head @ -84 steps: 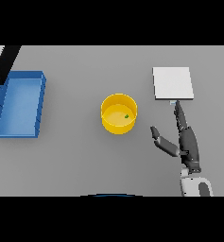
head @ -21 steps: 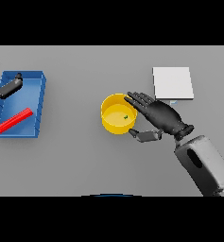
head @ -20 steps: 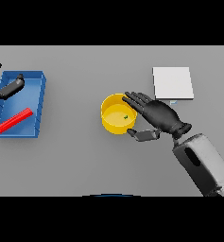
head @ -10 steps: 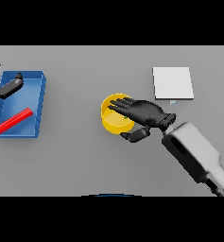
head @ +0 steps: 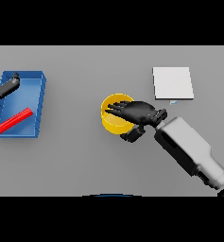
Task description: Pick up the red beaker and tilt it to pour out 1 green nut into yellow bowl. Pick up the yellow bowl and place it on the metallic measuring scale.
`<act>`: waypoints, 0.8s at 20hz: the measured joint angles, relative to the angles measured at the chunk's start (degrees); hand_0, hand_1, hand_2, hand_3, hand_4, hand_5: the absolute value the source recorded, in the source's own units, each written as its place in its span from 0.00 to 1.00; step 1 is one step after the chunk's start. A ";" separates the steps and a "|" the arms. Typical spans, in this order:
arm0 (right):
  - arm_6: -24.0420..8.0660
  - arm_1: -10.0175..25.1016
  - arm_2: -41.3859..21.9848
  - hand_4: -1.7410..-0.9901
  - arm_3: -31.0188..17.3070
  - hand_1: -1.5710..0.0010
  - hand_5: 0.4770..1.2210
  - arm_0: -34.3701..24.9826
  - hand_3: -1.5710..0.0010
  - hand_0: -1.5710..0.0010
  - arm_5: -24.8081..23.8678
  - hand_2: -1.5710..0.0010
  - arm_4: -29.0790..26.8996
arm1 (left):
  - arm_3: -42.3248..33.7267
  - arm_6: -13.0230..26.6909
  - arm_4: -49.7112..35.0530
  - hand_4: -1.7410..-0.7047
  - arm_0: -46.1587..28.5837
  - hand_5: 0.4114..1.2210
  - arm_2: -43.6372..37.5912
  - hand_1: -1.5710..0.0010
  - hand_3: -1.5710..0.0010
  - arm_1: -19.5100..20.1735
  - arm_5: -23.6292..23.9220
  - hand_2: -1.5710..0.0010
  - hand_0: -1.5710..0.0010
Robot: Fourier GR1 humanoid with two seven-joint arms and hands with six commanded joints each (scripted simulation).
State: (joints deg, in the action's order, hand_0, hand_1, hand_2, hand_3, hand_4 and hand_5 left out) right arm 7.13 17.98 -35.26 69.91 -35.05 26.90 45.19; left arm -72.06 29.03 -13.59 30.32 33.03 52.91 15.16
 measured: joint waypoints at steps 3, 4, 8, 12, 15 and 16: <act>0.66 0.04 -1.26 0.58 -0.55 1.00 0.32 -0.27 1.00 1.00 1.17 1.00 0.51 | 1.33 -0.36 0.29 0.91 0.95 0.39 -0.02 1.00 1.00 -0.54 -0.39 1.00 1.00; -0.05 -0.55 -1.52 0.58 -1.40 1.00 0.34 -0.61 0.99 1.00 1.04 1.00 0.88 | 1.45 -0.51 0.54 0.91 1.22 0.39 0.11 1.00 1.00 -0.84 -0.20 1.00 1.00; -0.23 -0.29 -2.53 0.47 -1.86 0.85 0.57 -1.07 0.84 0.84 1.41 0.85 1.91 | 0.69 -0.69 0.39 0.91 1.27 0.38 0.05 1.00 1.00 -0.48 -0.42 1.00 1.00; 0.18 -0.16 -3.04 0.23 -2.02 0.37 0.82 -1.52 0.56 0.35 3.22 0.39 1.65 | 0.03 -1.05 0.15 0.91 -0.17 0.39 -0.18 1.00 1.00 0.13 0.23 1.00 1.00; 0.31 0.57 -3.07 0.12 -1.35 0.19 0.91 -1.71 0.35 0.18 5.85 0.20 0.35 | -1.09 -0.11 0.32 0.91 -0.15 0.39 0.02 1.00 1.00 0.38 0.74 1.00 1.00; 0.20 0.95 -3.09 0.10 -0.68 0.15 0.93 -1.36 0.30 0.14 6.21 0.18 0.04 | -0.76 0.21 0.45 0.91 0.38 0.39 0.09 1.00 1.00 0.26 0.51 1.00 1.00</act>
State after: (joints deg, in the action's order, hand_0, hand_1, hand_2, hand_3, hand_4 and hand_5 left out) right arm 7.34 18.92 -38.35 69.23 -36.41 33.11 45.23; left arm -72.82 29.24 -13.14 30.70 33.12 53.17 15.67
